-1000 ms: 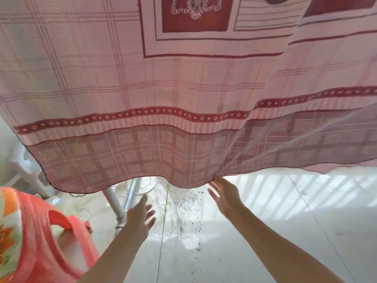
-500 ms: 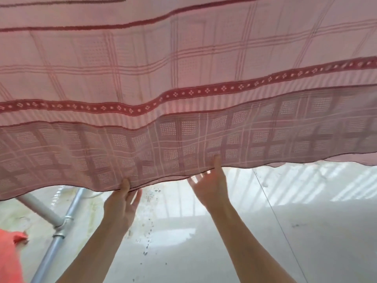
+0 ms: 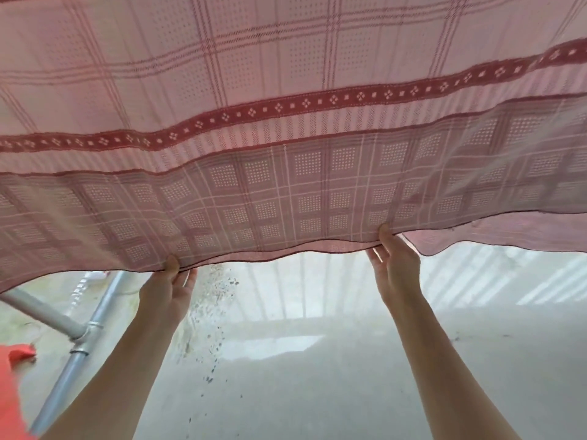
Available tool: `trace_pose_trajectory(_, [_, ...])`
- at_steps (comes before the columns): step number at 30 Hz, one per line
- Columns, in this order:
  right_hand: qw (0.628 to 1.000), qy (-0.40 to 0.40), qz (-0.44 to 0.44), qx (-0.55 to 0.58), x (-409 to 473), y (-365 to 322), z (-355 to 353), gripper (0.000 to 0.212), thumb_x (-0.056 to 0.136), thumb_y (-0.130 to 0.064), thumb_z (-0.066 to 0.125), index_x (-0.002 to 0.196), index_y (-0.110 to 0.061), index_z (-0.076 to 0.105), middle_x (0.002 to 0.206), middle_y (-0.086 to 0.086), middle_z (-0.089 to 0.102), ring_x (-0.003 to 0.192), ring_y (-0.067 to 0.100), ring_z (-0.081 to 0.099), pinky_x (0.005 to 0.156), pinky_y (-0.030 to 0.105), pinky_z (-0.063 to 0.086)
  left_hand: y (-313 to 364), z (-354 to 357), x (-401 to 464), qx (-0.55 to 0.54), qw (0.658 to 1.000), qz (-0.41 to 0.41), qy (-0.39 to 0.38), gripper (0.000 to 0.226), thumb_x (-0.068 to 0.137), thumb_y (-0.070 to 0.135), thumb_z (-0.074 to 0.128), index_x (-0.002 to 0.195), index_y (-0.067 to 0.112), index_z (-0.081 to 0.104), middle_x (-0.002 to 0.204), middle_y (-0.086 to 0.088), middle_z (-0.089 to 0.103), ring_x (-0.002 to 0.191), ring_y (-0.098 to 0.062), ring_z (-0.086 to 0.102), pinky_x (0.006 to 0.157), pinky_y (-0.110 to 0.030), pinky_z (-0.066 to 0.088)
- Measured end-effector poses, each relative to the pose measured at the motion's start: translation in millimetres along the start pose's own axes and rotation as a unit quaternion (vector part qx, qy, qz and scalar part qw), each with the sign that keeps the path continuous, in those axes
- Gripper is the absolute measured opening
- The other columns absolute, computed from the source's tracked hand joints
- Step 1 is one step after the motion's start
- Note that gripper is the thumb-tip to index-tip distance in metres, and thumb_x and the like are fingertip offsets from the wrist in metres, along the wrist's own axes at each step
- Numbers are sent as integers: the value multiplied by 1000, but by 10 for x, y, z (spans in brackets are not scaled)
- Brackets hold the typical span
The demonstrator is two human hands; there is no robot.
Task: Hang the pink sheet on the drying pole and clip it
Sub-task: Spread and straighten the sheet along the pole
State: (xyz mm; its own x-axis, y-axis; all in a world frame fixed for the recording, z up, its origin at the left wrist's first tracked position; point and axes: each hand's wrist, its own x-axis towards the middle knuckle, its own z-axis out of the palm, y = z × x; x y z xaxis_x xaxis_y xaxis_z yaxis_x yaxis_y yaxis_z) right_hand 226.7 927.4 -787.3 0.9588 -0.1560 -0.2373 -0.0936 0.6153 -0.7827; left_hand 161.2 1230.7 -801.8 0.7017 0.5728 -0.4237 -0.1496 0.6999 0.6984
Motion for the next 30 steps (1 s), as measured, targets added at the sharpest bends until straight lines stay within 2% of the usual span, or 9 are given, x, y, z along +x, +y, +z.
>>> trace_pose_trajectory(5, [999, 21, 19, 34, -49, 139, -201, 11, 92, -9, 53, 87, -11, 63, 70, -11, 71, 84, 12, 62, 82, 28, 47, -40, 39, -32, -8, 1000, 3, -10, 21, 96, 0, 39, 97, 17, 52, 110, 3, 58, 118, -15, 52, 110, -36, 32])
trace_pose_trajectory(9, [993, 31, 52, 106, -44, 234, -237, 8, 90, -6, 55, 87, -8, 62, 70, -6, 69, 77, 13, 59, 74, 28, 47, 13, 27, -19, -19, 998, 17, -49, 31, 93, -8, 35, 101, 15, 54, 108, 1, 61, 99, -15, 60, 101, -35, 42])
trace_pose_trajectory(15, [962, 47, 104, 247, -81, 298, -123, 6, 87, -2, 57, 89, -6, 60, 73, 0, 69, 66, 10, 64, 68, 24, 47, 33, -55, -43, -41, 998, 9, -36, 35, 92, -13, 34, 100, 13, 56, 102, 2, 65, 98, -13, 61, 103, -34, 41])
trace_pose_trajectory(18, [955, 29, 102, 278, -96, 277, -67, 9, 86, -1, 57, 94, -2, 60, 77, 3, 73, 71, 11, 70, 74, 26, 54, -59, -11, -139, -77, 996, -5, -42, 25, 96, -2, 36, 105, 12, 55, 95, 6, 67, 105, -10, 59, 102, -35, 42])
trace_pose_trajectory(20, [955, 23, 97, 281, -112, 265, -60, 11, 87, 1, 55, 96, 0, 60, 81, 6, 74, 76, 13, 71, 76, 29, 54, -206, 63, -268, -65, 991, -26, -112, 34, 98, 19, 40, 130, 6, 43, 114, 2, 64, 119, -12, 52, 104, -36, 39])
trace_pose_trajectory(22, [960, 25, 94, 262, -167, 264, -69, 11, 88, 2, 53, 96, 1, 60, 80, 6, 74, 77, 13, 71, 75, 30, 51, -427, 214, -448, 0, 979, -69, -192, 51, 94, 38, 43, 137, 14, 37, 134, 1, 51, 122, -14, 48, 106, -37, 33])
trace_pose_trajectory(26, [962, 34, 99, 252, -272, 258, -88, 10, 88, 5, 52, 94, 3, 60, 84, 9, 73, 93, 19, 65, 86, 32, 50, -936, 684, -833, 137, 927, -170, -304, 49, 71, 44, 71, 114, 28, 55, 127, 7, 54, 122, -15, 47, 91, -36, 41])
trace_pose_trajectory(28, [964, 38, 98, 245, -296, 234, -97, 10, 87, 6, 53, 94, 6, 60, 93, 14, 70, 97, 22, 63, 93, 35, 47, -1143, 885, -968, 180, 910, -178, -329, 34, 76, 33, 68, 107, 28, 56, 119, 12, 59, 118, -12, 49, 86, -32, 40])
trace_pose_trajectory(30, [965, 34, 105, 237, -316, 213, -126, 9, 87, 7, 53, 93, 7, 60, 94, 16, 69, 97, 24, 63, 94, 37, 46, -1288, 1030, -1055, 197, 915, -166, -309, 6, 85, 28, 59, 91, 26, 59, 105, 13, 62, 107, -10, 52, 80, -29, 37])
